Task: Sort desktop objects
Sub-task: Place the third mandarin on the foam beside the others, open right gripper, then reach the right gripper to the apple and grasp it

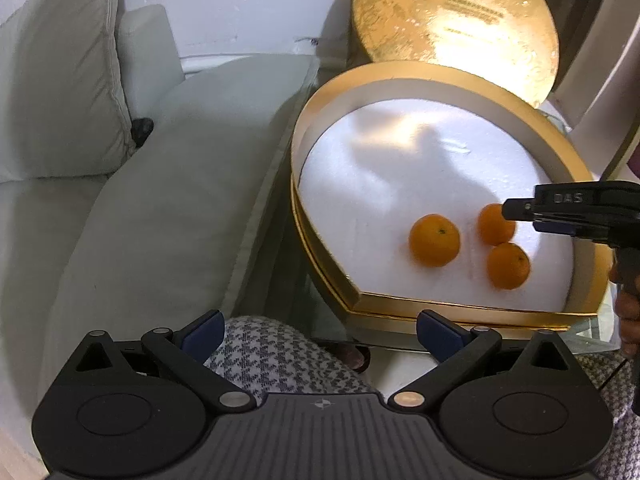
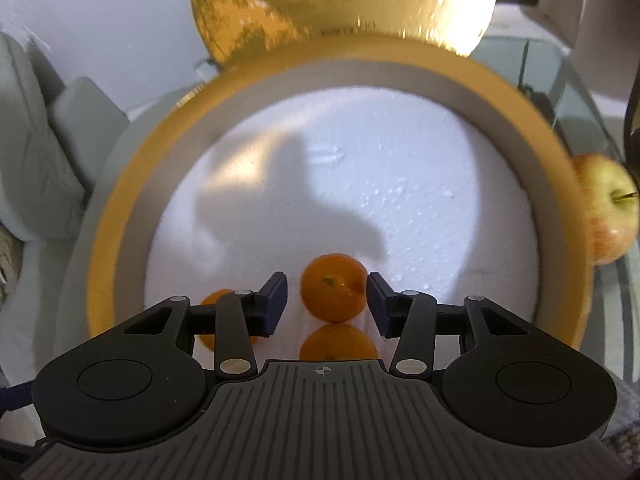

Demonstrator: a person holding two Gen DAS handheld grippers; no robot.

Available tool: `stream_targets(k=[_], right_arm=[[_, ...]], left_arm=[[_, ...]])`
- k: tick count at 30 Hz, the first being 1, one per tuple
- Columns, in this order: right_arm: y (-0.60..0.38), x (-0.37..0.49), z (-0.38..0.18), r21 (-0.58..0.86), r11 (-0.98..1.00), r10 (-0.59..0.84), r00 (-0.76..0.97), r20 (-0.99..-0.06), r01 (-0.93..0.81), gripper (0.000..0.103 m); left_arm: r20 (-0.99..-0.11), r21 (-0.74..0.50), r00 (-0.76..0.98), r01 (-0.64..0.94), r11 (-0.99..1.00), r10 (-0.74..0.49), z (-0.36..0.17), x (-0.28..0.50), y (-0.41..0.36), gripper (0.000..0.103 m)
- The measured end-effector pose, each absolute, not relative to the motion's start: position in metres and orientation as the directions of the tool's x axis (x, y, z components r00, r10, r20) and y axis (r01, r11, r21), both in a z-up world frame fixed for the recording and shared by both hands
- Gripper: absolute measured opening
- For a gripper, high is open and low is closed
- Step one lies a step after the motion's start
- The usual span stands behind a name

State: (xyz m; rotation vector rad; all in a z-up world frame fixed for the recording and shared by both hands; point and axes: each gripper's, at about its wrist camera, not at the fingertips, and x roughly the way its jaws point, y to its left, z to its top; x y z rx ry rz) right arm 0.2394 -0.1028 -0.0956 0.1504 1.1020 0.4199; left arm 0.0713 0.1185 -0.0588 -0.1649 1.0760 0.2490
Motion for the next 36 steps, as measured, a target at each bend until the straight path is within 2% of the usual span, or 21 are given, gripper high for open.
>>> stream_targets(k=[7, 13, 24, 36], right_arm=[[-0.138, 0.191, -0.048, 0.347, 0.903, 0.428, 0.454, -0.782, -0.253, 0.056], [-0.173, 0.138, -0.026, 0.351, 0.899, 0.436, 0.491, -0.754, -0.261, 0.056], [-0.229, 0.095, -0.032, 0.333, 0.924, 0.381, 0.514, -0.769, -0.188, 0.065], [-0.261, 0.090, -0.034, 0.374, 0.920, 0.371, 0.557, -0.743, -0.113, 0.083]], left_arm=[[-0.867, 0.000, 0.485, -0.240, 0.971, 0.119, -0.044, 0.052, 0.099, 0.102], [-0.847, 0.037, 0.515, -0.188, 0.981, 0.130, -0.028, 0.040, 0.075, 0.102], [-0.834, 0.130, 0.531, -0.074, 0.989, 0.150, -0.014, 0.038, 0.025, 0.102], [-0.829, 0.173, 0.540, 0.000, 0.985, 0.145, -0.009, 0.050, -0.004, 0.102]])
